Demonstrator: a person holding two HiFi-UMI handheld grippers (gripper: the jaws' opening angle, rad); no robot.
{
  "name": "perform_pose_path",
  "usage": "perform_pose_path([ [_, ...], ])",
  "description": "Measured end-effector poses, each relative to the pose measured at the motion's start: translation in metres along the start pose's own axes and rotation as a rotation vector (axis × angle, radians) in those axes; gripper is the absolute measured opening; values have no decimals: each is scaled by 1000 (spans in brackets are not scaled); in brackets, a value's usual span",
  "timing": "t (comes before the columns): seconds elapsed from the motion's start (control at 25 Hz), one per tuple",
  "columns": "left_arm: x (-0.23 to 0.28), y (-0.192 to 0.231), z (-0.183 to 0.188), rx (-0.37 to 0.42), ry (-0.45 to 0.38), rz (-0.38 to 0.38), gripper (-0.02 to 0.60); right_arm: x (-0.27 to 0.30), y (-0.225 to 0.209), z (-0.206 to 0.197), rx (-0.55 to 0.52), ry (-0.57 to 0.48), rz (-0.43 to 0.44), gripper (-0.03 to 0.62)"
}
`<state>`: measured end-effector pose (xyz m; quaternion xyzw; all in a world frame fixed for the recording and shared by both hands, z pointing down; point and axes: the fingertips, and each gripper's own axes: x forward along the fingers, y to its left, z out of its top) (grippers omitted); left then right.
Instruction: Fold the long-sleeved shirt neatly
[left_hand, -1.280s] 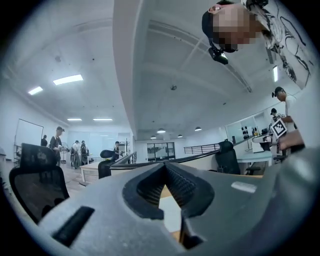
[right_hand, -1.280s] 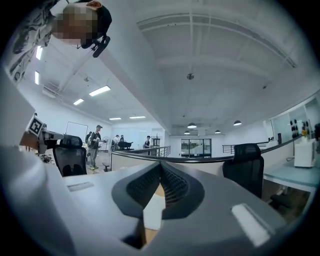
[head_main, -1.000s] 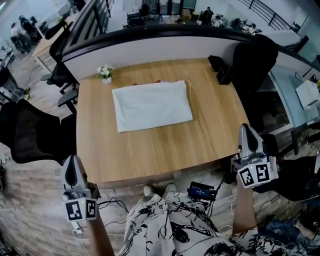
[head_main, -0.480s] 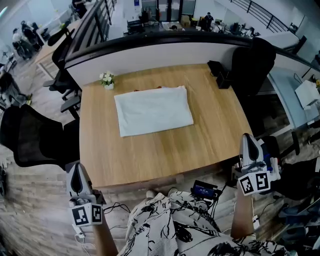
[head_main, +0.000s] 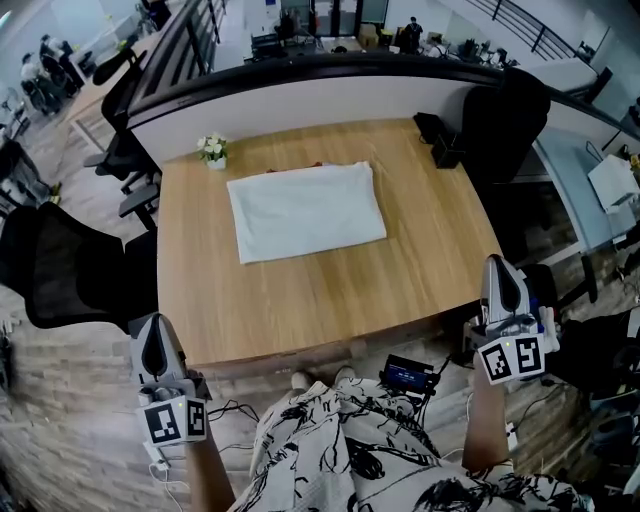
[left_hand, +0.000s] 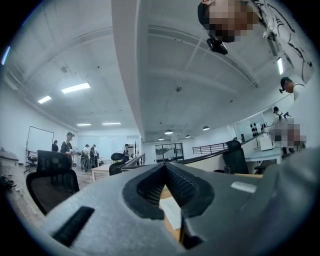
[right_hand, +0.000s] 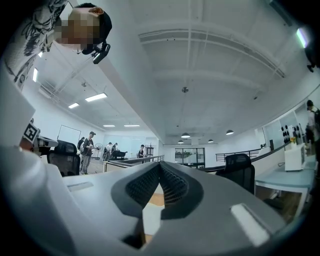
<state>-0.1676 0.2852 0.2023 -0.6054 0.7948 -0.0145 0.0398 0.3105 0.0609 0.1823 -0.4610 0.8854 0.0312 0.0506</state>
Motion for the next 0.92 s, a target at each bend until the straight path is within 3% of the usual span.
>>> perform_pose_path([
  [0.92,-2,-14,5,-18,-13,-20,5,0,21,-8,23,3,19,5],
])
